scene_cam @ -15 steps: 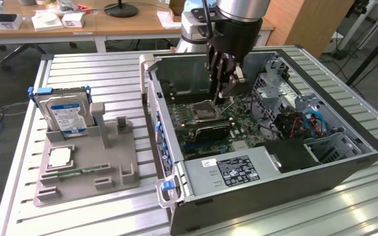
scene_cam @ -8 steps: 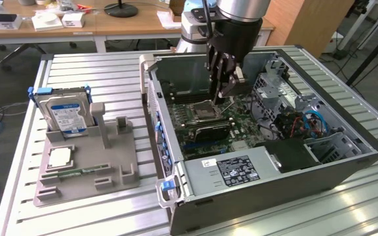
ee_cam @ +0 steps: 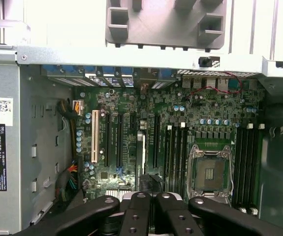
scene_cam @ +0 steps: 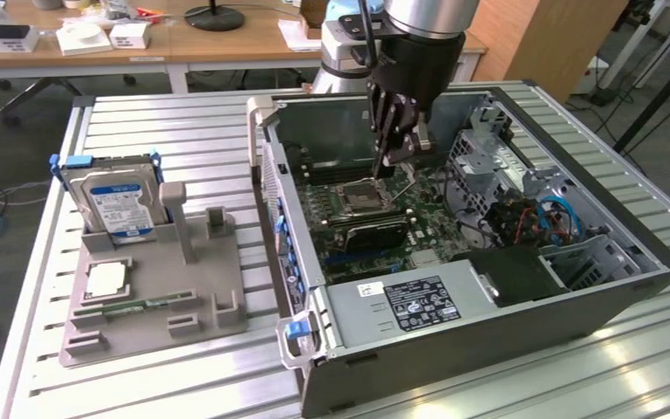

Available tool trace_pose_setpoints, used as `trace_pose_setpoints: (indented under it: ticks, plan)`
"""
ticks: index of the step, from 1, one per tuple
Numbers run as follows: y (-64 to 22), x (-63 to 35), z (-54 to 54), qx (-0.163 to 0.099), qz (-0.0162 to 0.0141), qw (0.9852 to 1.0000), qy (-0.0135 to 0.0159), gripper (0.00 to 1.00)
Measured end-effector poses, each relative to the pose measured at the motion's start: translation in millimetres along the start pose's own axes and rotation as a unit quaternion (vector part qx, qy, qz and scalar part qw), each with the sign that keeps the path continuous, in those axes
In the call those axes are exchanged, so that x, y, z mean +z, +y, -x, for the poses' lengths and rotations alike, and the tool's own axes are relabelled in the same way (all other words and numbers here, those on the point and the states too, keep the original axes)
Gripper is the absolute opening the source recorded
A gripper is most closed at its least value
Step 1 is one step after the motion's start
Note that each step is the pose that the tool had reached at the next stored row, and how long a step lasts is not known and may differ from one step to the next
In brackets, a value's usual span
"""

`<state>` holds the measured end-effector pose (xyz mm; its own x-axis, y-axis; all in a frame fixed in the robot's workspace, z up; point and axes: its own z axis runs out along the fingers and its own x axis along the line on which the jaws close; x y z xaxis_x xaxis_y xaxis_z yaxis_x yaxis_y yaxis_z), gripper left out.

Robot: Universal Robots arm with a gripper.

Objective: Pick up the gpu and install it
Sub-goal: 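Insert the gpu into the slot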

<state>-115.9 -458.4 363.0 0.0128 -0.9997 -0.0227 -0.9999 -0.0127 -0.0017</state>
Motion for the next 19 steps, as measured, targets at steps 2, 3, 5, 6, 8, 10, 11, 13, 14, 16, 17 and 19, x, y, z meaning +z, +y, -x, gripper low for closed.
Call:
trace_pose_setpoints:
  ticks: [2,3,5,6,8,10,11,13,14,16,17,19]
  plan:
    - [0.0,0.0,0.0,0.000,0.0000,1.0000,0.0000,0.10]
    - [0.0,0.0,0.0,0.000,0.0000,1.0000,0.0000,0.10]
    - [0.0,0.5,0.0,0.000,0.0000,1.0000,0.0000,0.10]
    - [0.1,1.5,-0.2,0.000,-0.0001,1.0000,-0.0001,0.10]
    - [0.0,4.8,-0.4,0.000,-0.0005,1.0000,0.0000,0.10]
    - [0.0,8.4,-0.6,0.000,-0.0012,1.0000,0.0000,0.10]
    - [0.0,10.1,-0.6,0.000,-0.0015,1.0000,0.0000,0.10]
    - [0.2,13.7,-0.7,0.000,-0.0018,1.0000,0.0000,0.10]
    - [0.2,15.7,-0.8,0.000,-0.0019,1.0000,0.0001,0.10]
    - [0.4,19.3,-0.9,0.000,-0.0020,1.0000,0.0000,0.10]
    - [0.5,21.1,-0.9,0.000,-0.0020,1.0000,0.0000,0.10]
    - [0.6,24.7,-1.0,0.000,-0.0020,1.0000,0.0000,0.10]
